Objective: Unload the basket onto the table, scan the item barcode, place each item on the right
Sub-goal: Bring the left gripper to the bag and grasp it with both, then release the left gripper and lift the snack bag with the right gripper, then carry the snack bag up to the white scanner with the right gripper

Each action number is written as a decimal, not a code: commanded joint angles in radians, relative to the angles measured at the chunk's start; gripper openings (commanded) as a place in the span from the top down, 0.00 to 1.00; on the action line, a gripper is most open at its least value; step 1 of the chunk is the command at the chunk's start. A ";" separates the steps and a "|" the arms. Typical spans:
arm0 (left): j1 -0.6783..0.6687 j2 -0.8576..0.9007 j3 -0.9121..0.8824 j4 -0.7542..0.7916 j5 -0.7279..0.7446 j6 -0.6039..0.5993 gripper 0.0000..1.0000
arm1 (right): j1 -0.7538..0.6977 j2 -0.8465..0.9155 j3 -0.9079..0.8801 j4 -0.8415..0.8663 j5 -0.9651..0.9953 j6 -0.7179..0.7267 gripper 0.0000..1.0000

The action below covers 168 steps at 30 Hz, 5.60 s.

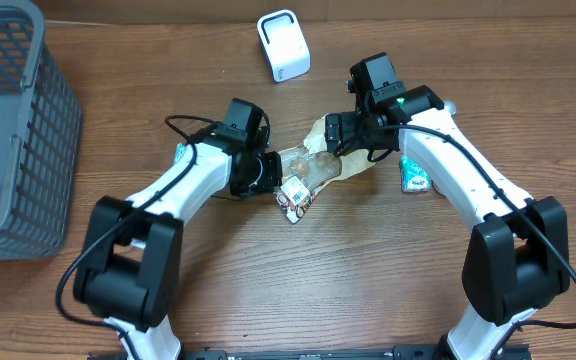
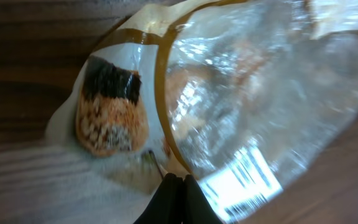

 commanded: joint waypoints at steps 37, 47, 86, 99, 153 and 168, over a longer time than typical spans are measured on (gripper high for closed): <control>-0.010 0.081 0.006 0.013 -0.071 -0.022 0.95 | -0.004 0.241 -0.007 0.071 -0.598 -0.097 0.21; -0.010 0.081 0.006 0.013 -0.074 -0.022 0.95 | -0.005 0.241 -0.007 0.083 -0.634 -0.109 0.23; -0.010 0.081 0.006 0.020 -0.074 0.001 0.96 | -0.004 0.241 -0.007 0.119 -0.683 -0.068 0.61; 0.066 -0.092 0.138 -0.111 -0.113 0.027 0.96 | -0.016 0.155 0.017 0.109 -0.683 -0.087 0.81; 0.463 -0.249 0.233 -0.322 -0.399 0.091 0.00 | 0.056 -0.119 0.419 0.198 0.022 -0.368 0.96; 0.463 -0.249 0.233 -0.322 -0.399 0.091 0.00 | 0.100 0.152 0.419 0.692 0.152 -0.789 0.96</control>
